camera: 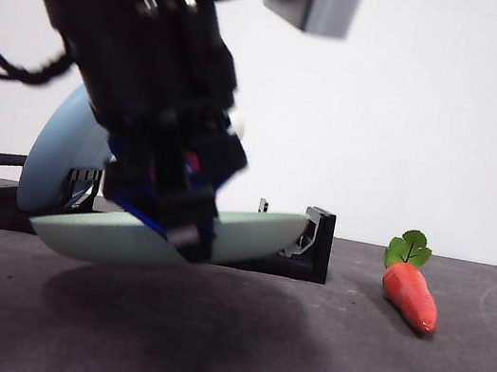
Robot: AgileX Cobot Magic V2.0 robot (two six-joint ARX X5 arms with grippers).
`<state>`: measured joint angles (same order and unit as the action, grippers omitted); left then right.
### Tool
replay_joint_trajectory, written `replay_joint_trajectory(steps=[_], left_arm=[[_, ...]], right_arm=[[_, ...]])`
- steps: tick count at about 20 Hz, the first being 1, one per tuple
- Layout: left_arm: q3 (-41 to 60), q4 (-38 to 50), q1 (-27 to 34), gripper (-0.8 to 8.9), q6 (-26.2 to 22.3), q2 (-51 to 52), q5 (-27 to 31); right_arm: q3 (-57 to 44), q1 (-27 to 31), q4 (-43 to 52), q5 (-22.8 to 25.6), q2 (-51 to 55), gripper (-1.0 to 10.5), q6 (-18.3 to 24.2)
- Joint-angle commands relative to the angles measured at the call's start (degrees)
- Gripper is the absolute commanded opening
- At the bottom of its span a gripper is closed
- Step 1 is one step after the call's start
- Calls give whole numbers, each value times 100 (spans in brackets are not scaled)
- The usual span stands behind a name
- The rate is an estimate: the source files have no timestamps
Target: Take the green plate from the plate rack,put the plate on the table,take the carrot from the table,put the carrot in the plate
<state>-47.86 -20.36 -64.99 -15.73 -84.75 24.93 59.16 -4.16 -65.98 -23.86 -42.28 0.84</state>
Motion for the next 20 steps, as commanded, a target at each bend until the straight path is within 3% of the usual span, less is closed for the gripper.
replay_joint_trajectory(steps=[1,8,10,11,13,15,20], left_arm=[[68,269,11,-6,-192,-380,22],[68,514,33,-8,-166,-1130,-35],[68,481,61,2,-26,-1139,-358],[68,461,61,36,68,-1139,-472],[68,415,61,232,210,-1137,-444],[59,361,59,351,389,-1130,-444],[-87,81,52,354,848,-614,-439]], right_arm=[[20,-15,39,-22,-70,689,-37],[20,-15,39,-24,-238,689,-35],[20,-15,44,-20,-295,689,-35],[20,-15,44,-20,-337,689,-35],[20,-15,70,-20,-420,689,-33],[20,-15,164,-17,-529,689,-31],[20,-15,616,-9,-960,689,-35]])
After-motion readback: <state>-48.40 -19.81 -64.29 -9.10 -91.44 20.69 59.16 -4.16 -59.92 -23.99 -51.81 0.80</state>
